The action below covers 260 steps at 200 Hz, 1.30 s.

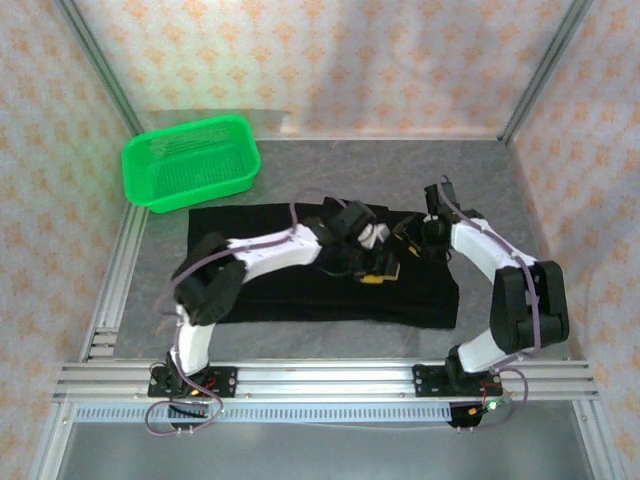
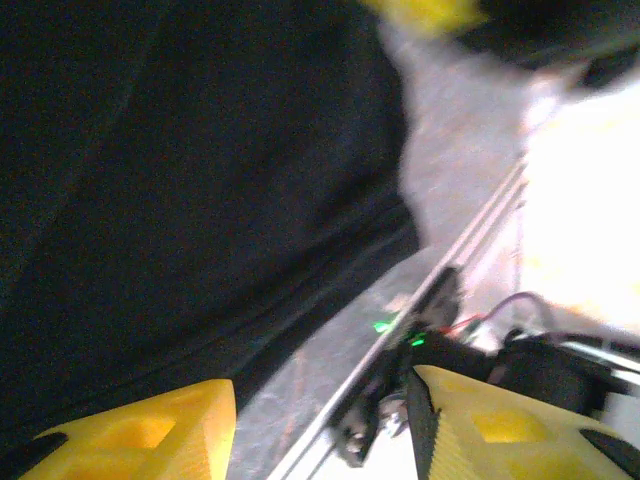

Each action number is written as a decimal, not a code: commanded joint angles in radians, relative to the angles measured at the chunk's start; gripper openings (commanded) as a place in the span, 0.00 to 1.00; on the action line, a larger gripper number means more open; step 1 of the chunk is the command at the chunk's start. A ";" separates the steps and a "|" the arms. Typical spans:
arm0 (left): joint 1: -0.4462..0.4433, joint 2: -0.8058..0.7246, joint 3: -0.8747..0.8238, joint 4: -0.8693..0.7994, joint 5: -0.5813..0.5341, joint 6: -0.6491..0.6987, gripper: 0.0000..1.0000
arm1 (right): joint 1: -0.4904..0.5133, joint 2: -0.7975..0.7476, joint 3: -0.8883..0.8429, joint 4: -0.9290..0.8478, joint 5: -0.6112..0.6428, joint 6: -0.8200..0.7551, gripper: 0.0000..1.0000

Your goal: Fold and stack the t-shirts

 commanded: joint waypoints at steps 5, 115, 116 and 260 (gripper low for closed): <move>0.084 -0.149 -0.006 -0.071 -0.115 0.057 0.53 | 0.039 0.050 0.053 -0.081 0.034 -0.016 0.51; 0.211 -0.067 -0.100 0.026 -0.173 0.025 0.53 | 0.126 0.206 0.169 -0.183 0.118 0.025 0.42; 0.211 -0.066 -0.100 0.026 -0.173 0.025 0.53 | 0.127 0.207 0.171 -0.184 0.118 0.024 0.42; 0.224 0.075 -0.176 0.099 -0.144 -0.009 0.50 | 0.136 -0.150 -0.162 -0.062 0.218 0.166 0.00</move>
